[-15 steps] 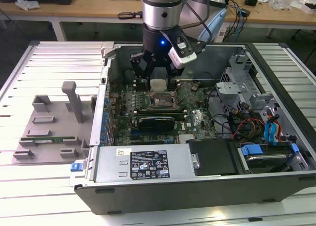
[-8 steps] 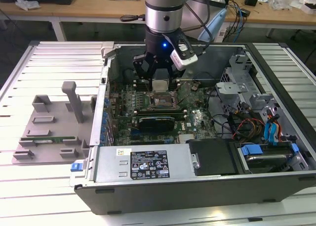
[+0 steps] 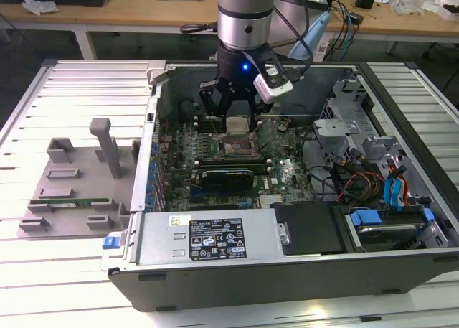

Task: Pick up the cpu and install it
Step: 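Pick up the cpu and move it towards the insertion slot, then place the cpu into insertion slot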

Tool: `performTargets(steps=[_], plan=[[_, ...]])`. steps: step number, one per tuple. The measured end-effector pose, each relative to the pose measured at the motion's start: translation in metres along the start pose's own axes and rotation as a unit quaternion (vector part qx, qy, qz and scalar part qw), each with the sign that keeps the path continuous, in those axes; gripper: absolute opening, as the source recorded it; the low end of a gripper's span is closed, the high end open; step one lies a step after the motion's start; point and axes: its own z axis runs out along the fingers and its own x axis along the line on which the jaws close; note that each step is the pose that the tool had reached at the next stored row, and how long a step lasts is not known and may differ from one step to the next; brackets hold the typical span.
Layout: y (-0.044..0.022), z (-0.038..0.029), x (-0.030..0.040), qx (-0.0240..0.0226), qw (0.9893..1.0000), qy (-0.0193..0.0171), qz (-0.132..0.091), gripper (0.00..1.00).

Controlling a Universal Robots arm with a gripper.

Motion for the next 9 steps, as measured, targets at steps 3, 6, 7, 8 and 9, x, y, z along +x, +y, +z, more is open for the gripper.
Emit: performTargets(steps=[3,6,7,8,9], plan=[[0.0000,0.0000,-0.0001,0.0000,1.0000,0.0000,0.000,0.55],[0.0000,0.0000,-0.0002,0.0000,1.0000,0.0000,0.000,0.55],[0.0000,0.0000,-0.0002,0.0000,1.0000,0.0000,0.000,0.55],[0.0000,0.0000,-0.0002,0.0000,1.0000,0.0000,0.000,0.55],[0.0000,0.0000,-0.0002,0.0000,1.0000,0.0000,0.000,0.55]])
